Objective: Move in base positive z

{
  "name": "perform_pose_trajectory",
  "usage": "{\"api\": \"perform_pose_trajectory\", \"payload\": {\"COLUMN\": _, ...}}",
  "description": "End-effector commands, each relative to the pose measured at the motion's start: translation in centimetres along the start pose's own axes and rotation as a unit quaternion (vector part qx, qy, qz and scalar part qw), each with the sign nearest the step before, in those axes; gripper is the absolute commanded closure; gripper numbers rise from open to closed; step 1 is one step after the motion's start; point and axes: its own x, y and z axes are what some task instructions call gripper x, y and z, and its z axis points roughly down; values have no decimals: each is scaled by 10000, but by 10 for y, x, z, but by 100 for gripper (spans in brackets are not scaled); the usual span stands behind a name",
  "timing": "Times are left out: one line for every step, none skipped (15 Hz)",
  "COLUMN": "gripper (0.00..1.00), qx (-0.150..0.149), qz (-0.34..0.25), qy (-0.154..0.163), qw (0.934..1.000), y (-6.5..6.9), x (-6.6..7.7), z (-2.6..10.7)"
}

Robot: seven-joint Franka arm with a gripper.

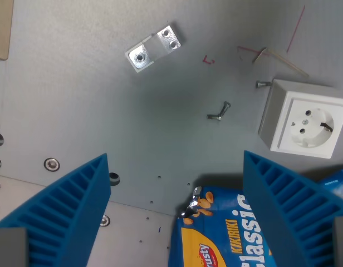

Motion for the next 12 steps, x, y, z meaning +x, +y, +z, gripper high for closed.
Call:
{"api": "perform_pose_trajectory", "payload": {"gripper": 0, "qx": -7, "qz": -4, "qy": 28, "qw": 10000, "y": 0, "x": 0, "z": -7}}
{"api": "perform_pose_trajectory", "payload": {"gripper": 0, "qx": -7, "qz": -4, "qy": 28, "qw": 10000, "y": 0, "x": 0, "z": -12}}
{"api": "perform_pose_trajectory", "payload": {"gripper": 0, "qx": -7, "qz": -4, "qy": 28, "qw": 10000, "y": 0, "x": 0, "z": -17}}
{"api": "perform_pose_trajectory", "payload": {"gripper": 0, "qx": -7, "qz": -4, "qy": 28, "qw": 10000, "y": 0, "x": -1, "z": -22}}
{"api": "perform_pose_trajectory", "payload": {"gripper": 0, "qx": -7, "qz": -4, "qy": 28, "qw": 10000, "y": 0, "x": -1, "z": -27}}
{"api": "perform_pose_trajectory", "payload": {"gripper": 0, "qx": -7, "qz": -4, "qy": 28, "qw": 10000, "y": 0, "x": -1, "z": -32}}
{"api": "perform_pose_trajectory", "payload": {"gripper": 0, "qx": -7, "qz": -4, "qy": 28, "qw": 10000, "y": 0, "x": -1, "z": -37}}
{"api": "perform_pose_trajectory", "payload": {"gripper": 0, "qx": -7, "qz": -4, "qy": 28, "qw": 10000, "y": 0, "x": -1, "z": -42}}
{"api": "perform_pose_trajectory", "payload": {"gripper": 0, "qx": -7, "qz": -4, "qy": 28, "qw": 10000, "y": 0, "x": -1, "z": -47}}
{"api": "perform_pose_trajectory", "payload": {"gripper": 0, "qx": -7, "qz": -4, "qy": 28, "qw": 10000, "y": 0, "x": -1, "z": -52}}
{"api": "perform_pose_trajectory", "payload": {"gripper": 0, "qx": -7, "qz": -4, "qy": 28, "qw": 10000, "y": 0, "x": -1, "z": -57}}
{"api": "perform_pose_trajectory", "payload": {"gripper": 0, "qx": -7, "qz": -4, "qy": 28, "qw": 10000, "y": 0, "x": -1, "z": -62}}
